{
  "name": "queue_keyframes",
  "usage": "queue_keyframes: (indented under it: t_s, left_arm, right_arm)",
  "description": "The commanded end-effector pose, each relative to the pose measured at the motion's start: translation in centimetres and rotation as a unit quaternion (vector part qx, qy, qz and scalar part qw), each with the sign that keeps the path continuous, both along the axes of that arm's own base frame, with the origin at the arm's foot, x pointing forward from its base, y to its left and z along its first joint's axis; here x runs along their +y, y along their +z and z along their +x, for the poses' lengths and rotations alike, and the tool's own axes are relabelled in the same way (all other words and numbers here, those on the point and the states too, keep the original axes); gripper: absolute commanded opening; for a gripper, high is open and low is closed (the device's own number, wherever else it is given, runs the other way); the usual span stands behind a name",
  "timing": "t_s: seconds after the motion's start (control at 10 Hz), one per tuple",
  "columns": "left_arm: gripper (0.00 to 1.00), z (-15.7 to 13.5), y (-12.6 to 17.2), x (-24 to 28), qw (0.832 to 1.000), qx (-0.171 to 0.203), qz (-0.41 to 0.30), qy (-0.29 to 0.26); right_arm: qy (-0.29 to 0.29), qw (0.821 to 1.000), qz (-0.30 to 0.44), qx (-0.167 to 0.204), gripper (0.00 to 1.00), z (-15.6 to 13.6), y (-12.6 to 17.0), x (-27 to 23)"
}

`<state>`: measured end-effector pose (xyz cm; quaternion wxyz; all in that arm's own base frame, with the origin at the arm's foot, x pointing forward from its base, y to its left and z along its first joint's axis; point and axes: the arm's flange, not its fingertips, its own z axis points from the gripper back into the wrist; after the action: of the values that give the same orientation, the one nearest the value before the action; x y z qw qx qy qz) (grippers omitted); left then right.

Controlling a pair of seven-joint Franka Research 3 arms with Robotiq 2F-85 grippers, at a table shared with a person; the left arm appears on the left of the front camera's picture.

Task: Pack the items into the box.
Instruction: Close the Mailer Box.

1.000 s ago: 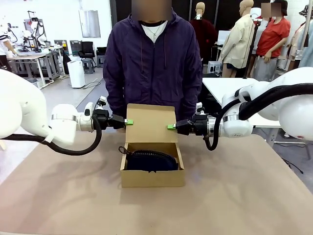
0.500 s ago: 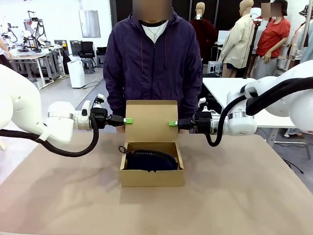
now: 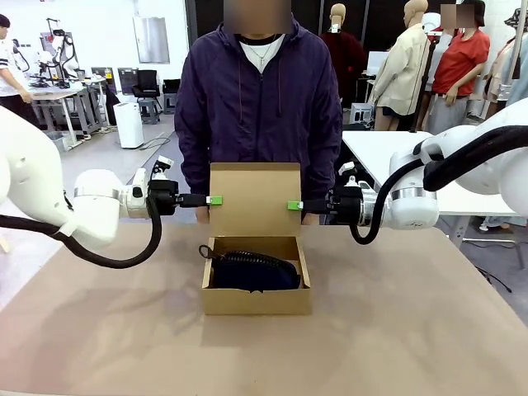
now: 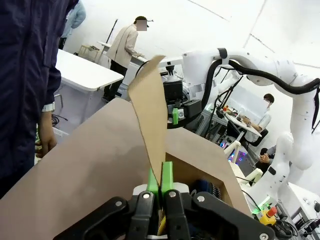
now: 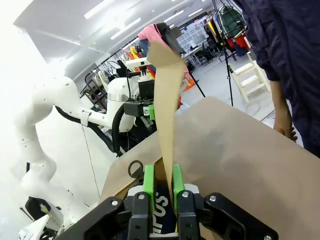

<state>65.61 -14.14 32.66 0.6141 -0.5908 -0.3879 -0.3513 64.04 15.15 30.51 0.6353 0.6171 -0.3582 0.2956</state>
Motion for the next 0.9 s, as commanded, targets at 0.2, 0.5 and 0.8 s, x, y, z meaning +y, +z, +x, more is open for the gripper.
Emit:
queue_keyframes:
  t_s: [0.2, 0.5, 0.8]
  left_arm:
    - [0.04, 0.5, 0.0, 0.0, 1.0, 0.019, 0.005, -0.002]
    - [0.04, -0.7, 1.4, 0.4, 0.994, -0.11, -0.011, 0.011]
    - [0.04, -1.9, 2.2, 0.6, 0.974, -0.225, -0.007, -0.004]
  right_arm:
    - [0.001, 1.0, 0.002, 0.01, 0.21, 0.4, 0.2, 0.2]
    - [-0.008, 0.996, 0.016, -0.086, 0.21, -0.5, 1.3, -0.1]
    - [0.001, 0.979, 0.019, -0.202, 0.21, -2.0, 2.3, 0.4]
